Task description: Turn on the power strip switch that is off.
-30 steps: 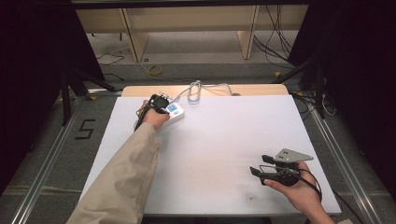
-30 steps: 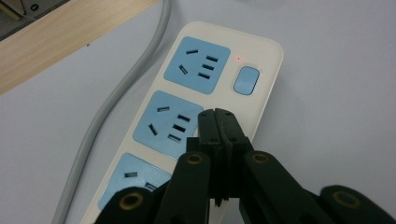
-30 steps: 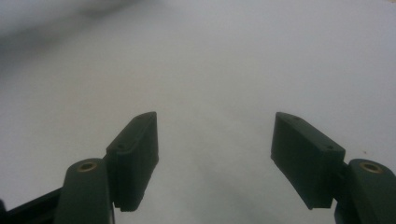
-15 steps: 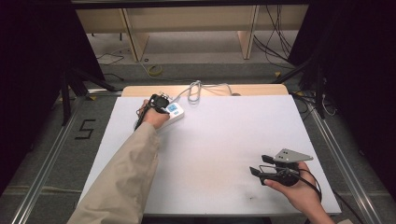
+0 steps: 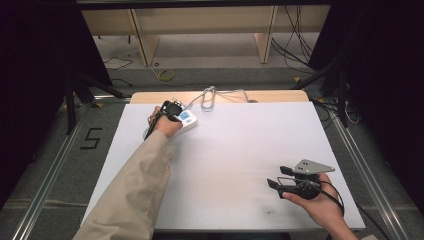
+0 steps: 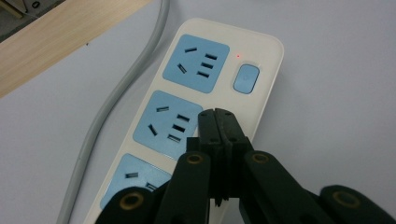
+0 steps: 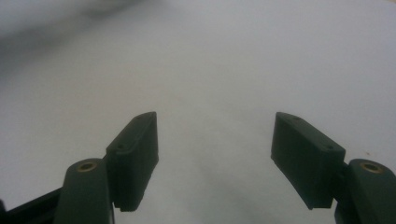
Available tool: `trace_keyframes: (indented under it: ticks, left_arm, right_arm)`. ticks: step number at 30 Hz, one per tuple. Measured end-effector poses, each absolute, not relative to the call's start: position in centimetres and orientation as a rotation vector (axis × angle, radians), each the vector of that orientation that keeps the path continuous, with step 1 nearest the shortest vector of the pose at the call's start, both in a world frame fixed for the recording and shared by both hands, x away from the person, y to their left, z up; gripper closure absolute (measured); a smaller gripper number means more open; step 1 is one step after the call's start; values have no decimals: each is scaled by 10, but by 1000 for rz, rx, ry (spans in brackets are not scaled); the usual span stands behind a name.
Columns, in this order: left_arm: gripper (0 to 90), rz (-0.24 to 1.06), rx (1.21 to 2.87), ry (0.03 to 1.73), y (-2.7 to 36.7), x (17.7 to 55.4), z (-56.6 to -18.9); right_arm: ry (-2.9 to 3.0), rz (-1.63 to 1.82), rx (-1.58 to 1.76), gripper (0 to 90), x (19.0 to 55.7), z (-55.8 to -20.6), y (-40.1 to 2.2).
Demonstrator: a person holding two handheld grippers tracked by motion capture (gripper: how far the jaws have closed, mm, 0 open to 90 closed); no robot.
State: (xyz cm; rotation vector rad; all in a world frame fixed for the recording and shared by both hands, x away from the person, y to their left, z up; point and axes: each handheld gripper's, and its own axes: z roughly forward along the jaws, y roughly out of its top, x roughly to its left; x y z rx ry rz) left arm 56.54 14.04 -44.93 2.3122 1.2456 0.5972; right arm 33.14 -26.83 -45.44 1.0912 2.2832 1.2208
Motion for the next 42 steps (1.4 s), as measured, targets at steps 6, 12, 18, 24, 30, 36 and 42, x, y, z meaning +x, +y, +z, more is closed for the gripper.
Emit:
trace_keyframes:
  ticks: [6,12,18,24,30,36,42]
  left_arm:
    - [900,616,2324,1237,139,565,-450]
    - [900,619,2331,1238,138,565,-449]
    - [900,637,2355,1228,135,565,-450]
    - [900,651,2375,1218,133,565,-450]
    - [900,646,2358,1234,134,565,-450]
    - [900,636,2349,1233,135,565,-450]
    - [898,630,2337,1234,139,566,-449]
  right_arm:
    - [2283,1224,1088,323,331,-454,-268]
    - [2285,1222,1091,322,331,-454,-268]
    - [2284,1223,1089,322,331,-454,-268]
    - [2284,1225,1090,322,331,-454,-268]
    - [2279,1226,1093,321,331,-454,-268]
    - [2280,1223,1093,321,331,-454,-268]
    - [2276,1224,1091,321,331,-454,-269]
